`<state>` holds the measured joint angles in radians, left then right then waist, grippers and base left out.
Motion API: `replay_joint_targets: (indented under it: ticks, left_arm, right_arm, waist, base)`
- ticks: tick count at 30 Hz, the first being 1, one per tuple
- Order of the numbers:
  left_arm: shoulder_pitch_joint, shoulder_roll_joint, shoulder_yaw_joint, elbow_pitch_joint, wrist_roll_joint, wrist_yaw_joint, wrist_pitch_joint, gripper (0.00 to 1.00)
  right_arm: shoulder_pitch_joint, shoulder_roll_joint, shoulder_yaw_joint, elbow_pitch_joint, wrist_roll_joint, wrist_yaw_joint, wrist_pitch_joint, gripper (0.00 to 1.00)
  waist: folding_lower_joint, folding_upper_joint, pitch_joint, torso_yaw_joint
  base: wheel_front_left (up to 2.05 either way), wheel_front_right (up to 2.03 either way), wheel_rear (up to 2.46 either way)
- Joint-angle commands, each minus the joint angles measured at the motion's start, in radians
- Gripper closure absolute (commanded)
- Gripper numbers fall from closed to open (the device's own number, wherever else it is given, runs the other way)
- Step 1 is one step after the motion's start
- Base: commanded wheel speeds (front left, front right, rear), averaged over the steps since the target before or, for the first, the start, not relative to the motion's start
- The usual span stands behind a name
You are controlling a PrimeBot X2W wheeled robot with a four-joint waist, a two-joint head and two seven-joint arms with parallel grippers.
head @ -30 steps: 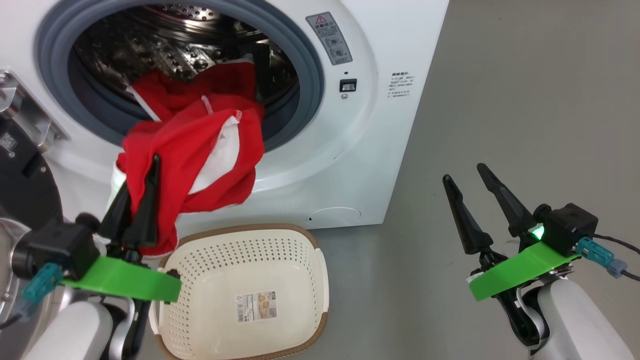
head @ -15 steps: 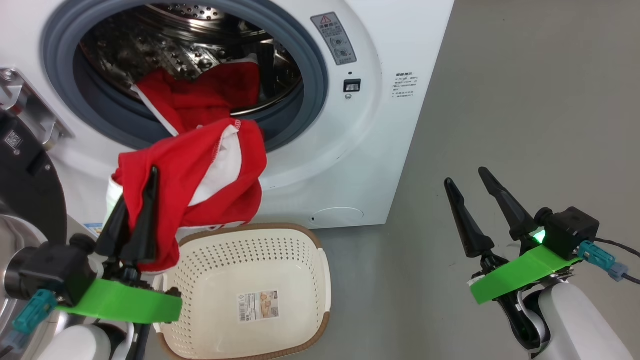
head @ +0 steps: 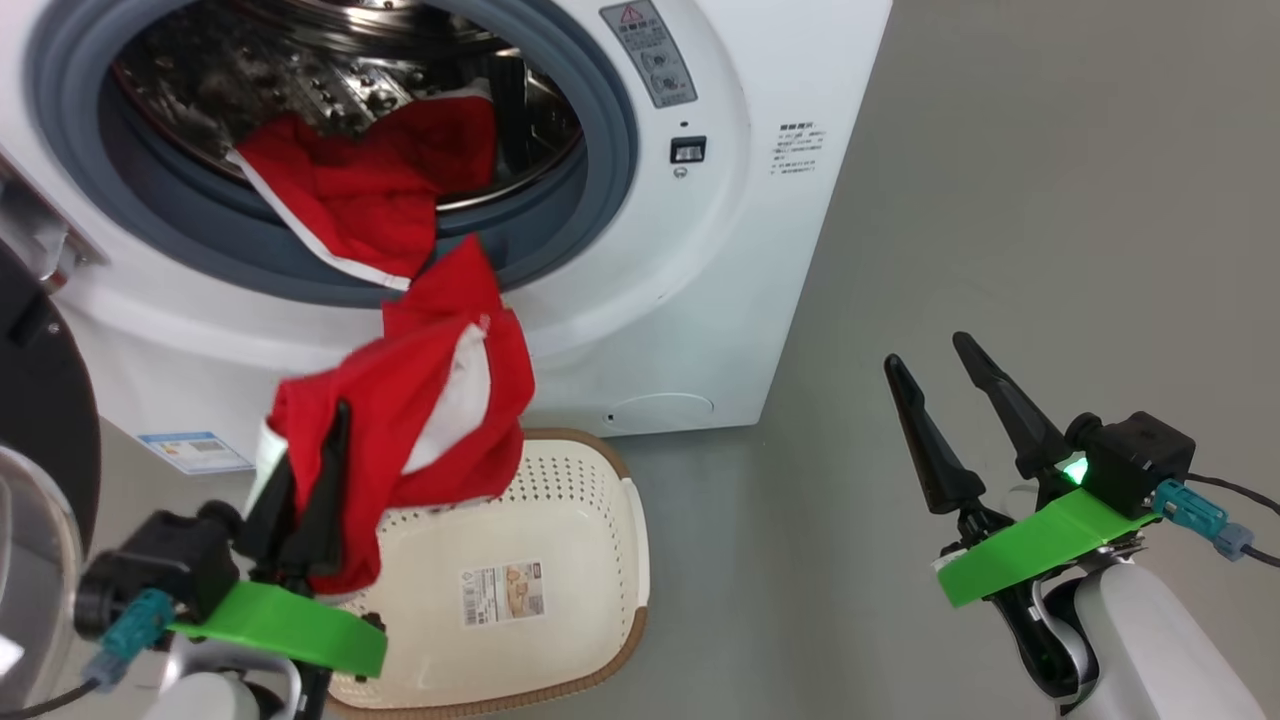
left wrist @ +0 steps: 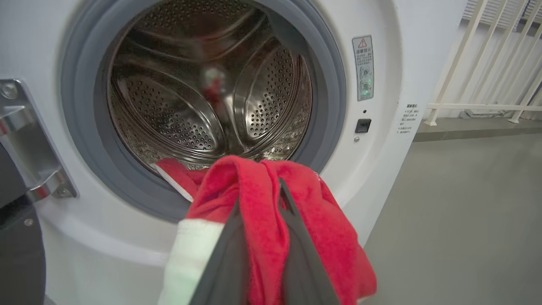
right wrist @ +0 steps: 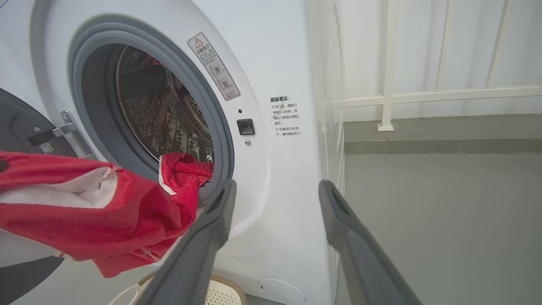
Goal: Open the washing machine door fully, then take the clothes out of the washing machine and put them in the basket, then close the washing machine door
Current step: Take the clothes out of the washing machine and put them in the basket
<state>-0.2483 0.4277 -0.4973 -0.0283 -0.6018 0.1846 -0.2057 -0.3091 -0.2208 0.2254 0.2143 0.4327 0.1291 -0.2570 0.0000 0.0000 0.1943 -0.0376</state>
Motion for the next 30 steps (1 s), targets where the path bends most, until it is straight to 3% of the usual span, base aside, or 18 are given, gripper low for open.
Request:
replay_joint_targets:
  ticks: [1,6,18,30]
  left_arm:
    - [-0.021,0.014,0.030,0.019,-0.008,-0.018,-0.015,1.00]
    - [-0.046,-0.024,0.015,0.157,-0.024,-0.066,-0.032,1.00]
    - [-0.202,-0.130,0.024,0.637,-0.039,-0.236,-0.055,1.00]
    - [-0.346,-0.199,0.059,0.965,-0.002,-0.304,-0.056,1.00]
  right_arm:
    - [-0.021,-0.004,0.024,-0.029,0.006,0.002,-0.005,0.00]
    - [-0.032,-0.004,0.025,-0.030,0.004,0.002,-0.005,0.00]
    - [-0.067,-0.009,0.032,-0.042,-0.001,0.002,-0.005,0.00]
    - [-0.103,-0.005,0.037,-0.052,-0.003,0.002,-0.005,0.00]
  waist:
    - [0.0000,0.0000,0.018,-0.012]
    - [0.0000,0.0000,0.042,-0.028]
    - [0.0000,0.0000,0.124,-0.093]
    - [0.0000,0.0000,0.199,-0.165]
  base:
    - [0.00,0.00,0.00]
    - [0.00,0.00,0.00]
    - [0.00,0.00,0.00]
    - [0.00,0.00,0.00]
